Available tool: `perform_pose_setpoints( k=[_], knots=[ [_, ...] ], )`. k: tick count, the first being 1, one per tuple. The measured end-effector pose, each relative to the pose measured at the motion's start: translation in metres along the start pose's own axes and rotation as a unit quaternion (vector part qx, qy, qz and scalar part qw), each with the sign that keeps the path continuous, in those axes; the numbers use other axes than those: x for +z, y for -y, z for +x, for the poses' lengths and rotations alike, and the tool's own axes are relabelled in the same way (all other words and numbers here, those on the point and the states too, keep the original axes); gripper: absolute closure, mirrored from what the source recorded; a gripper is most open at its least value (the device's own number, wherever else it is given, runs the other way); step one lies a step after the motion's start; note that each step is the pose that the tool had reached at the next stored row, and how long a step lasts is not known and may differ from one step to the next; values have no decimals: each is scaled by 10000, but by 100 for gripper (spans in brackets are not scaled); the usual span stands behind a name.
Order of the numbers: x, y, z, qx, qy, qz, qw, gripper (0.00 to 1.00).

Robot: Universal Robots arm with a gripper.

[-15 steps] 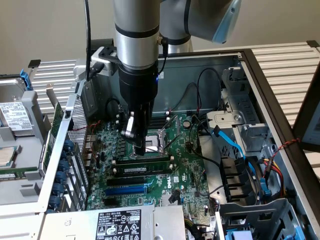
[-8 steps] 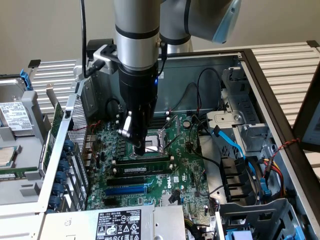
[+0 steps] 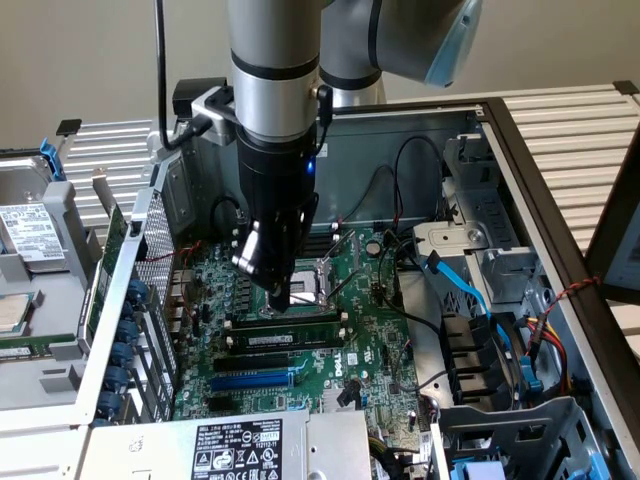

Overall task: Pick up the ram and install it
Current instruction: 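Press down the ram until it locks into place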

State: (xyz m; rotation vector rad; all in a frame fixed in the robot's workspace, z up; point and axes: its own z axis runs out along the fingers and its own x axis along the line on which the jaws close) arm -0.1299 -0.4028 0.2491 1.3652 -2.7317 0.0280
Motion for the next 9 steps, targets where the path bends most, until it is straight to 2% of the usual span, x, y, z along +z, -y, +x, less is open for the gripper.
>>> perform_pose_setpoints(
  k=[2, 3, 4, 6, 7, 9],
  knots=[
    [0, 0, 0, 94, -18, 31, 9999, 89],
    [-1, 0, 0, 135, -29, 60, 9999, 89],
    [-1, 0, 0, 173, -42, 97, 9998, 89],
    [-1, -1, 0, 238, -67, 192, 9995, 89],
    [0, -1, 1, 282, -67, 213, 9994, 89],
    [0, 0, 0, 411, -64, 208, 9989, 89]
  ],
)
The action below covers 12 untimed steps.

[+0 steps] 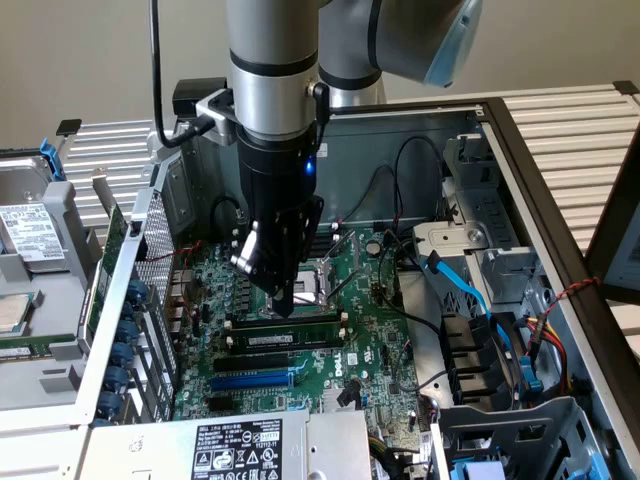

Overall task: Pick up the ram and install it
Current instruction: 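Press down the ram until it locks into place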

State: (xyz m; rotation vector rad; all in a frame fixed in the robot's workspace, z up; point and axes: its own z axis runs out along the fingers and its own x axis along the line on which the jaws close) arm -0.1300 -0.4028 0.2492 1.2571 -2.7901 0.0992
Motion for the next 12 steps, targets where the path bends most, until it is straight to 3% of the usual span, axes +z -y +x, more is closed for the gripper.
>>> perform_pose_setpoints(
  k=[5, 12],
  knots=[
    [-1, 0, 0, 335, 2, -21, 9994, 89],
    [0, 0, 0, 732, 54, 6, 9973, 89]
  ],
)
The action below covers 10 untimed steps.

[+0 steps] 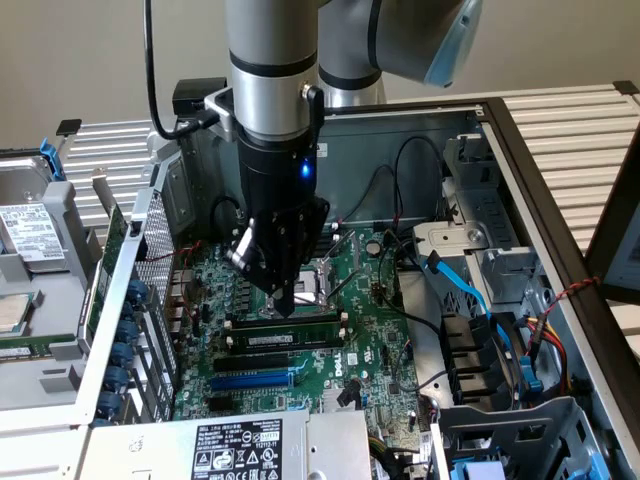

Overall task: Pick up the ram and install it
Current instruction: 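Press down the ram until it locks into place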

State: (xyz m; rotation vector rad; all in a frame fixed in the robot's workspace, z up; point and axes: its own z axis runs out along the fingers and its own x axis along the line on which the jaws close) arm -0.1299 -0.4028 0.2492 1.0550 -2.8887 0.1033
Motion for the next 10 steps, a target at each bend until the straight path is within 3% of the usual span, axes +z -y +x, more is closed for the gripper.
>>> perform_pose_setpoints(
  k=[10],
  knots=[
    [0, 0, 0, 603, 20, -11, 9982, 89]
  ],
)
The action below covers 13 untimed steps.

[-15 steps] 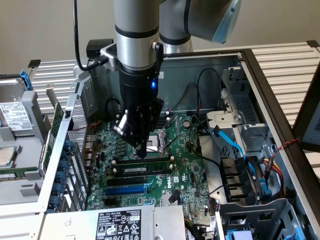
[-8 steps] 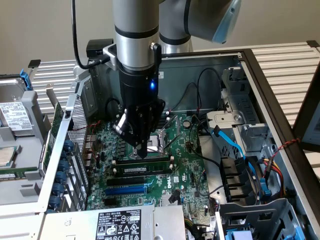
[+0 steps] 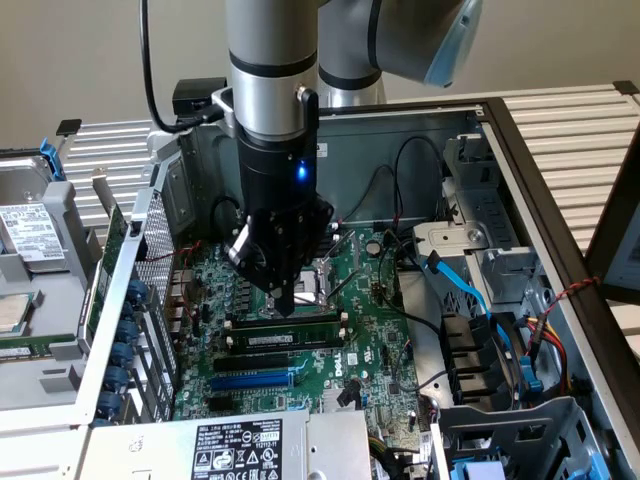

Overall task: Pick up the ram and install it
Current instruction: 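Press down the ram until it locks into place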

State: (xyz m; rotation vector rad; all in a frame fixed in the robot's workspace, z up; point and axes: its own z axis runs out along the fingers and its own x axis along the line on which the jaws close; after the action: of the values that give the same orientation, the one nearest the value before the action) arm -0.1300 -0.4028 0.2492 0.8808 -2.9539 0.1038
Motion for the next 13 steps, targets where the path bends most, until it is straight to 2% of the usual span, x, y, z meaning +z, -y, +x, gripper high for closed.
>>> perform_pose_setpoints(
  k=[5, 10, 13],
  knots=[
    [0, 0, 0, 312, -1, -14, 9995, 89],
    [0, 0, 0, 624, -5, -29, 9980, 89],
    [1, 0, 0, 771, 13, -12, 9970, 89]
  ],
)
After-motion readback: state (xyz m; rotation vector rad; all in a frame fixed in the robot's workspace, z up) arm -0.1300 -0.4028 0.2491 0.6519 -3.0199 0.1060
